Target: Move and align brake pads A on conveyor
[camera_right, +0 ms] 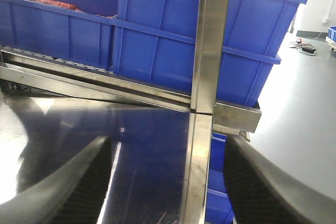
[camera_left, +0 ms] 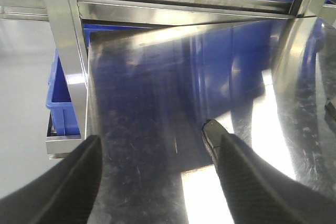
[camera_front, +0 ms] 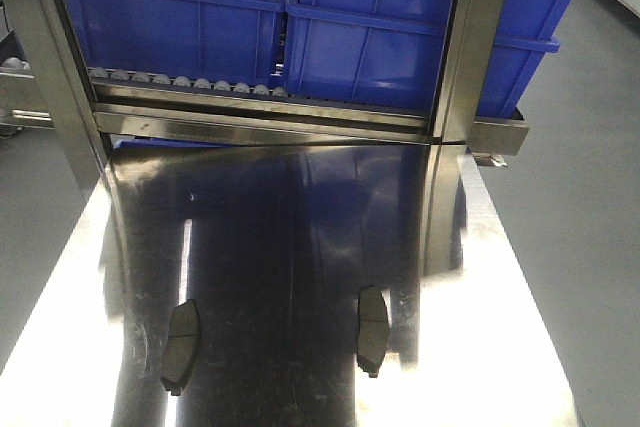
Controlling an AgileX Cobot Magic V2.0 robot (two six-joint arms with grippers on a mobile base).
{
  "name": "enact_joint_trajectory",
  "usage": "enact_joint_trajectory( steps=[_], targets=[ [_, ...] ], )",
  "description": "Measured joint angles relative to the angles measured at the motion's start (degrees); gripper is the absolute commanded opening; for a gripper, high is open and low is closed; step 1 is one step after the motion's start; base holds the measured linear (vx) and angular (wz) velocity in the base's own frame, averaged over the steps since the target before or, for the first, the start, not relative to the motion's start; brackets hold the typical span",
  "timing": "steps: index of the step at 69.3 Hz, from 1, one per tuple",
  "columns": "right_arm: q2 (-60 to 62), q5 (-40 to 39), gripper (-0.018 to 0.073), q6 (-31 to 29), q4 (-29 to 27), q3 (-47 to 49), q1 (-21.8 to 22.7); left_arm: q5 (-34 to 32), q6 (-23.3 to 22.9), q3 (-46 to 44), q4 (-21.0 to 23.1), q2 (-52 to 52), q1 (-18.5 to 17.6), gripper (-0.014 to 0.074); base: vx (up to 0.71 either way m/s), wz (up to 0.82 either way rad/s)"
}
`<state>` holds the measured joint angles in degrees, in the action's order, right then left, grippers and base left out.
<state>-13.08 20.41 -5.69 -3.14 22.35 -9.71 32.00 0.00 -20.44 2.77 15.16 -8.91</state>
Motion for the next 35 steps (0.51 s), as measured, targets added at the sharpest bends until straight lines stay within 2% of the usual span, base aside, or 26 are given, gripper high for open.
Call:
enact_joint_trajectory(
  steps=[35],
  targets=[
    [0.0,0.0,0.0453,0.0,0.0,0.0,0.0,-2.8,0.0,0.0,-0.2,0.0,0.0,0.0447,0.0,0.0]
  ],
)
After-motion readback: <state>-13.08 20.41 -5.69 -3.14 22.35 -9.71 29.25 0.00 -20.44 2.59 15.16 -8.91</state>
